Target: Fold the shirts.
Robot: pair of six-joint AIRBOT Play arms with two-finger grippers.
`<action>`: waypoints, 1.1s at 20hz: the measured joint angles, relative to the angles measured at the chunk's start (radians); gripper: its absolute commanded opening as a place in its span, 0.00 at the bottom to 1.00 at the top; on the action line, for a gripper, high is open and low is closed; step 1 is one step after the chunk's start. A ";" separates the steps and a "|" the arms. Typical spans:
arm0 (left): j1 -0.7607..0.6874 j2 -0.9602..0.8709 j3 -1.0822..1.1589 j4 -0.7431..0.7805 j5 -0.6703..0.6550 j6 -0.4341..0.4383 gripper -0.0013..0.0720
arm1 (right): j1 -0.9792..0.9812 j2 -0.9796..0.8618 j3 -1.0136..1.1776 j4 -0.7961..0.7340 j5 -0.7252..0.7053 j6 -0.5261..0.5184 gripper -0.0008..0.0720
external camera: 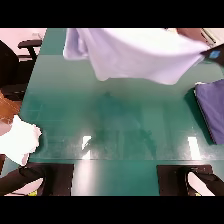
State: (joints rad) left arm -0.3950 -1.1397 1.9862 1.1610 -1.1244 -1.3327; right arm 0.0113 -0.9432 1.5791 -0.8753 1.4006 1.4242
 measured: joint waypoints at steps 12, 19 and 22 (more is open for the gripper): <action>0.000 -0.087 -0.256 0.037 -0.246 0.006 0.06 | 0.029 -0.398 0.310 -0.074 0.242 0.074 0.03; 0.000 -0.213 -0.647 -0.002 -0.106 0.031 0.09 | 0.101 -0.543 0.117 -0.219 0.220 0.055 0.03; 0.000 -0.233 -0.705 -0.061 -0.058 0.050 0.64 | 0.108 -0.555 0.065 -0.235 0.191 0.051 0.03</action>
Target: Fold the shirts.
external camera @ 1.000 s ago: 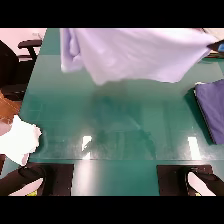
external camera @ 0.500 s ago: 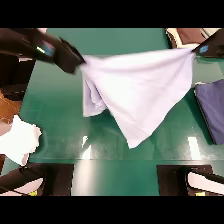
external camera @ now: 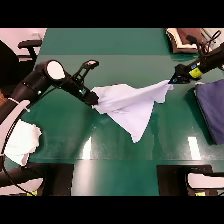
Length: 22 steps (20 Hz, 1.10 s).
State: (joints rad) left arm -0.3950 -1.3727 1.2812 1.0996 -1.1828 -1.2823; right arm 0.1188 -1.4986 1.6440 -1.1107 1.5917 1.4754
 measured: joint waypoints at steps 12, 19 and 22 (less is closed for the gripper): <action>0.244 -0.070 0.096 -0.116 0.061 -0.010 0.65 | 0.004 -0.007 -0.032 -0.007 -0.011 -0.003 0.03; 0.260 -0.263 0.105 -0.114 0.058 0.011 0.64 | 0.004 -0.007 -0.032 -0.007 -0.017 -0.003 0.03; 0.233 -0.303 0.105 -0.115 0.100 0.024 0.64 | 0.004 -0.007 -0.032 -0.007 -0.023 -0.003 0.03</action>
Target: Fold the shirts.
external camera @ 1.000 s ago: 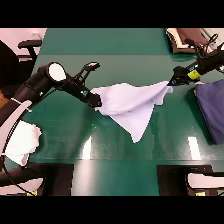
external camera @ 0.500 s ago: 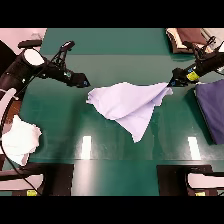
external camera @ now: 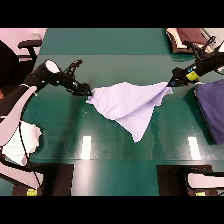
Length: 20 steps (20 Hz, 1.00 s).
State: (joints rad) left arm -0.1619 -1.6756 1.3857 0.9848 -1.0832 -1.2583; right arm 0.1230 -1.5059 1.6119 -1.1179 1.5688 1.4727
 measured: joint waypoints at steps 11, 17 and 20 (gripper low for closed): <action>0.008 0.040 0.042 0.023 0.056 -0.021 0.06 | -0.010 0.059 0.051 -0.005 0.003 0.000 0.03; 0.089 0.359 0.256 0.055 0.019 -0.010 0.06 | -0.074 0.233 0.318 -0.004 -0.006 0.000 0.03; 0.104 0.541 0.374 0.062 0.008 0.002 0.06 | -0.113 0.344 0.404 0.001 -0.031 0.000 0.03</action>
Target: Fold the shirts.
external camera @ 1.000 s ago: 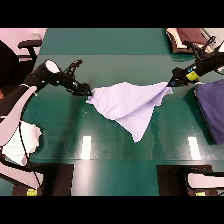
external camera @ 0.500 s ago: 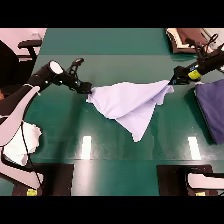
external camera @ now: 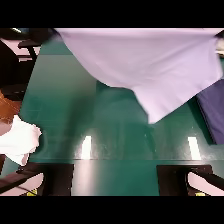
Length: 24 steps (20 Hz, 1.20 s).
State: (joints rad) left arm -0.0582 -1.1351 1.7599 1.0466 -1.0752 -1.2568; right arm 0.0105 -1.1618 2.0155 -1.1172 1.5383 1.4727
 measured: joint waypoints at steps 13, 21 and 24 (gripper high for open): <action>0.008 0.274 0.202 0.014 -0.028 0.008 0.06 | -0.127 0.131 0.108 0.024 -0.056 0.000 0.03; -0.040 0.036 -0.149 0.037 -0.148 0.013 0.06 | -0.018 -0.213 -0.072 0.011 -0.046 0.003 0.03; -0.080 -0.138 -0.261 0.032 -0.084 0.040 0.06 | 0.004 -0.377 -0.120 -0.025 -0.048 0.008 0.03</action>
State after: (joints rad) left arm -0.1383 -1.2736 1.4994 1.0782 -1.1587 -1.2163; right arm 0.0147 -1.5383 1.8954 -1.1423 1.4906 1.4811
